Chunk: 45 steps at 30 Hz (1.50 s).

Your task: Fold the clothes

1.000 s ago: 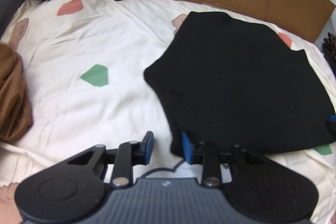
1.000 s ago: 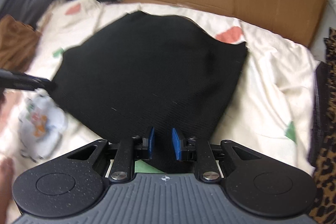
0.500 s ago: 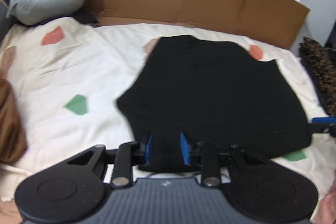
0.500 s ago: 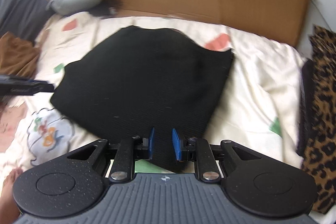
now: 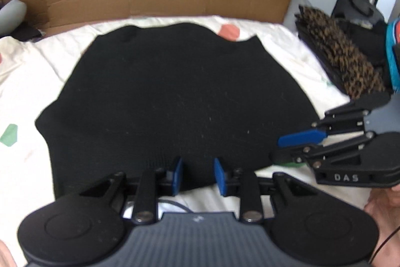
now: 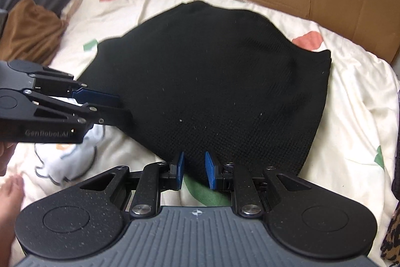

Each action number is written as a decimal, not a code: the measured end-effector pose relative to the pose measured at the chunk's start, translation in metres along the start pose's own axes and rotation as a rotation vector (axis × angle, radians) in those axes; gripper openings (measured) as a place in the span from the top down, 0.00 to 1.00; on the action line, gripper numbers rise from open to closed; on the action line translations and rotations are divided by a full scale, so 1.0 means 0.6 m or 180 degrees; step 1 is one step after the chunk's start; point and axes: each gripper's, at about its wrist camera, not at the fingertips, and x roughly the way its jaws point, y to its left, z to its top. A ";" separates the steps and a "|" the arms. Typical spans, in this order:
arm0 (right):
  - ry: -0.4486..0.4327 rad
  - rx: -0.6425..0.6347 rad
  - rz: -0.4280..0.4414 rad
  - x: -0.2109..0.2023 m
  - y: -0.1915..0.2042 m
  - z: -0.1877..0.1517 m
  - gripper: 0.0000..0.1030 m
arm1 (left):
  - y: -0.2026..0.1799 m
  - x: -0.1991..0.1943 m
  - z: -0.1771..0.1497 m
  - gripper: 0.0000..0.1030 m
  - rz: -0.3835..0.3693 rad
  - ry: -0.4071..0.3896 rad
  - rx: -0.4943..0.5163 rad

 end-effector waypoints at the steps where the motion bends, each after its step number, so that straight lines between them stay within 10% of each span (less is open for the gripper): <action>1: 0.0011 0.0011 -0.0002 0.002 0.000 0.000 0.76 | -0.002 0.005 -0.003 0.69 0.0023 0.0005 0.0062; 13: -0.0050 0.0560 0.0304 -0.038 -0.036 -0.015 0.75 | 0.059 -0.040 0.001 0.67 0.0181 -0.0072 -0.0328; 28: -0.0065 0.2337 0.0863 -0.012 -0.157 -0.089 0.61 | 0.170 -0.065 -0.021 0.60 0.0651 -0.0041 -0.0946; 45: -0.0110 0.3775 0.1359 0.032 -0.217 -0.158 0.62 | 0.211 -0.065 -0.048 0.67 0.0560 0.0007 -0.1350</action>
